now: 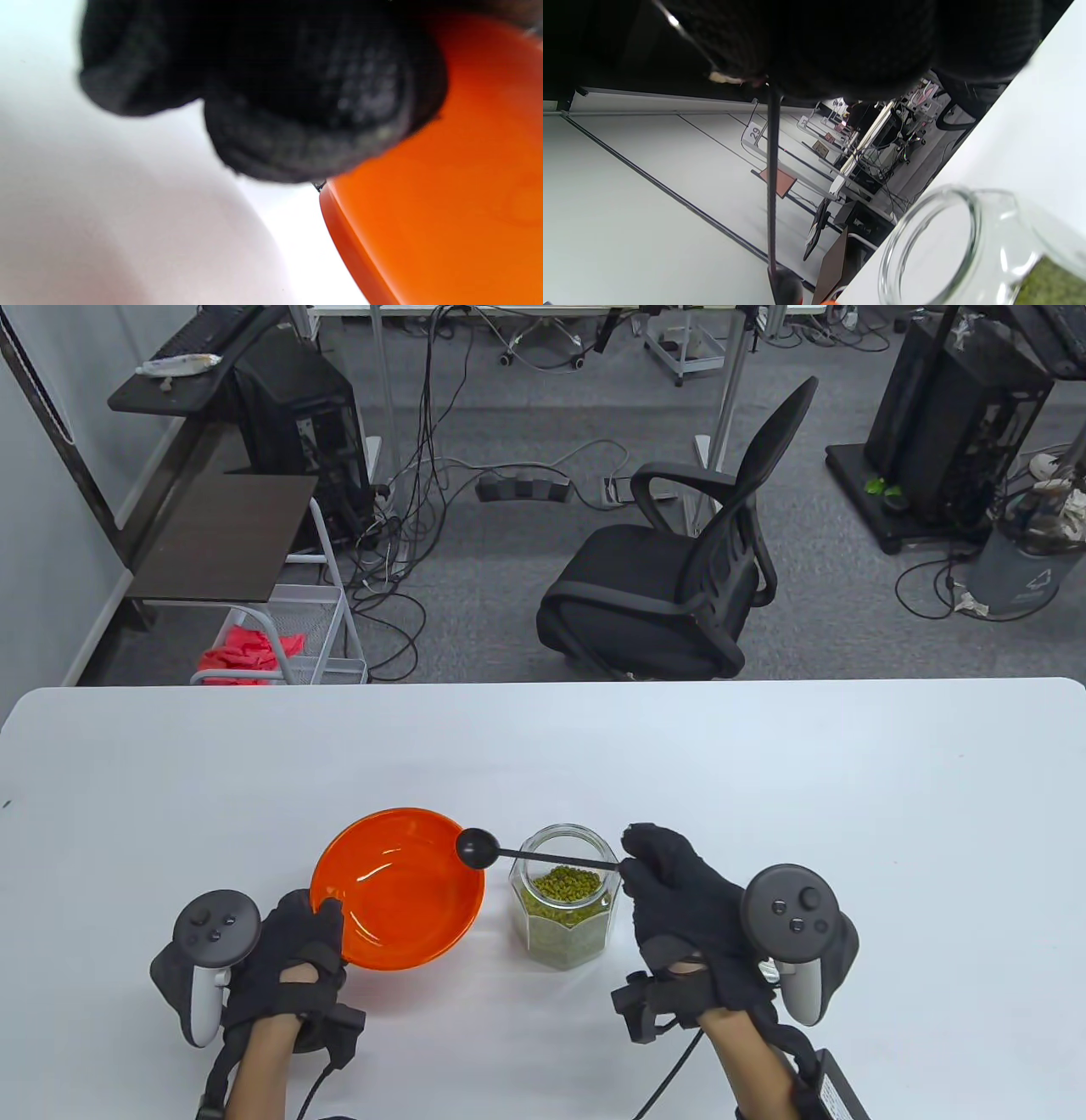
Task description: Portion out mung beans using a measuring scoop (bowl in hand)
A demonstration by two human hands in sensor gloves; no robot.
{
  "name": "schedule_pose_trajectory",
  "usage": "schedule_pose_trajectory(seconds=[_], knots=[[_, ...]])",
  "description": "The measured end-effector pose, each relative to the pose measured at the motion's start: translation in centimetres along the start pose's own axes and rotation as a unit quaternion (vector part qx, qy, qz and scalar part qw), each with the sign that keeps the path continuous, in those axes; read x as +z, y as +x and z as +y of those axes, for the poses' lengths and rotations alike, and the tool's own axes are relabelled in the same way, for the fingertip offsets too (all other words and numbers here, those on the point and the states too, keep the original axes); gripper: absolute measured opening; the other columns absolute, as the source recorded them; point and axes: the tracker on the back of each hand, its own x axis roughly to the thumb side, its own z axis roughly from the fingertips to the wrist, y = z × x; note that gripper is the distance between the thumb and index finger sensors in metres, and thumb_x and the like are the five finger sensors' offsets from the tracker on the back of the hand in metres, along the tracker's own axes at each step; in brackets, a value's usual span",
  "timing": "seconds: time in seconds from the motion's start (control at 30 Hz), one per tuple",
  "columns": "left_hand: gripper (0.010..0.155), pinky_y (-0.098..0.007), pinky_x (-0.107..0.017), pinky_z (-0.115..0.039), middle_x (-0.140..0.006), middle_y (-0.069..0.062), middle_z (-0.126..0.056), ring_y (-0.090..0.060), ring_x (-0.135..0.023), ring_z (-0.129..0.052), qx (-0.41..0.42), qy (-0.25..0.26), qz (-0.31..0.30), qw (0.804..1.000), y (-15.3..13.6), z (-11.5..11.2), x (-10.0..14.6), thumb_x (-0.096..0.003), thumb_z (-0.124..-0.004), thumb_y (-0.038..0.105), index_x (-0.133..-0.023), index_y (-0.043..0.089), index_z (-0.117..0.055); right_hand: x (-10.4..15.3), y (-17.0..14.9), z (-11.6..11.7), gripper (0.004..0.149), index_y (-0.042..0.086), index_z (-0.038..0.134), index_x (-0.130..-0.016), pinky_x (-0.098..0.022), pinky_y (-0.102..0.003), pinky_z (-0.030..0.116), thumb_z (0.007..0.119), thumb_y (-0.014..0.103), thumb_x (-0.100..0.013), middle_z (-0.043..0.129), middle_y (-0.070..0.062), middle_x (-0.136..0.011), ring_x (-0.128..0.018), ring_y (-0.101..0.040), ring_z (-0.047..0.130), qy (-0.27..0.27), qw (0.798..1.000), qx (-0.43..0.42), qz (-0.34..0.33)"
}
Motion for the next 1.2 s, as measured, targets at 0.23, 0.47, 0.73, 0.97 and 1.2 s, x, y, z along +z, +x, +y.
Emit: schedule_pose_trajectory(seconds=[0.23, 0.47, 0.73, 0.97, 1.2], knots=[[0.053, -0.022, -0.016, -0.094, -0.039, 0.015, -0.097, -0.003, -0.014, -0.107, -0.008, 0.001, 0.014, 1.000, -0.7, -0.2, -0.3, -0.0520, -0.073, 0.047, -0.090, 0.009, -0.073, 0.3, 1.0, -2.9, 0.044, 0.013, 0.080, -0.085, -0.037, -0.054, 0.081, 0.084, 0.023, -0.042, 0.092, -0.014, -0.063, -0.031, -0.019, 0.096, -0.022, 0.999, 0.045, -0.017], [0.053, -0.023, -0.018, -0.094, -0.040, 0.015, -0.097, -0.003, -0.016, -0.107, -0.013, -0.002, 0.018, 1.000, -0.8, -0.5, -0.4, -0.0521, -0.073, 0.047, -0.091, 0.011, -0.072, 0.4, 2.0, -3.7, 0.041, 0.014, 0.082, -0.084, -0.038, -0.055, 0.080, 0.080, 0.023, -0.043, 0.093, -0.014, -0.063, -0.030, -0.019, 0.094, -0.046, 0.987, 0.145, -0.043], [0.053, -0.023, -0.018, -0.094, -0.040, 0.015, -0.097, -0.003, -0.016, -0.107, -0.015, -0.005, 0.015, 1.000, -0.8, -0.6, -0.4, -0.0522, -0.073, 0.048, -0.091, 0.011, -0.072, -0.2, 1.9, -0.5, 0.039, 0.017, 0.085, -0.082, -0.039, -0.055, 0.079, 0.081, 0.023, -0.043, 0.094, -0.013, -0.062, -0.030, -0.021, 0.095, -0.037, 0.967, 0.242, -0.072], [0.053, -0.023, -0.018, -0.094, -0.040, 0.015, -0.097, -0.003, -0.016, -0.107, -0.013, -0.011, 0.011, 1.000, -0.7, -0.8, -0.4, -0.0523, -0.073, 0.048, -0.091, 0.011, -0.072, -1.1, 1.2, 2.7, 0.038, 0.019, 0.086, -0.081, -0.040, -0.056, 0.079, 0.079, 0.024, -0.044, 0.095, -0.013, -0.062, -0.031, -0.022, 0.095, -0.032, 0.942, 0.320, -0.096], [0.053, -0.023, -0.018, -0.094, -0.040, 0.015, -0.097, -0.003, -0.016, -0.107, -0.021, -0.013, 0.005, 1.000, -0.4, -1.0, -0.4, -0.0522, -0.073, 0.048, -0.091, 0.011, -0.073, -2.1, 0.8, 4.6, 0.038, 0.019, 0.087, -0.080, -0.041, -0.056, 0.079, 0.079, 0.025, -0.044, 0.095, -0.012, -0.062, -0.031, -0.022, 0.096, -0.016, 0.930, 0.354, -0.100]])
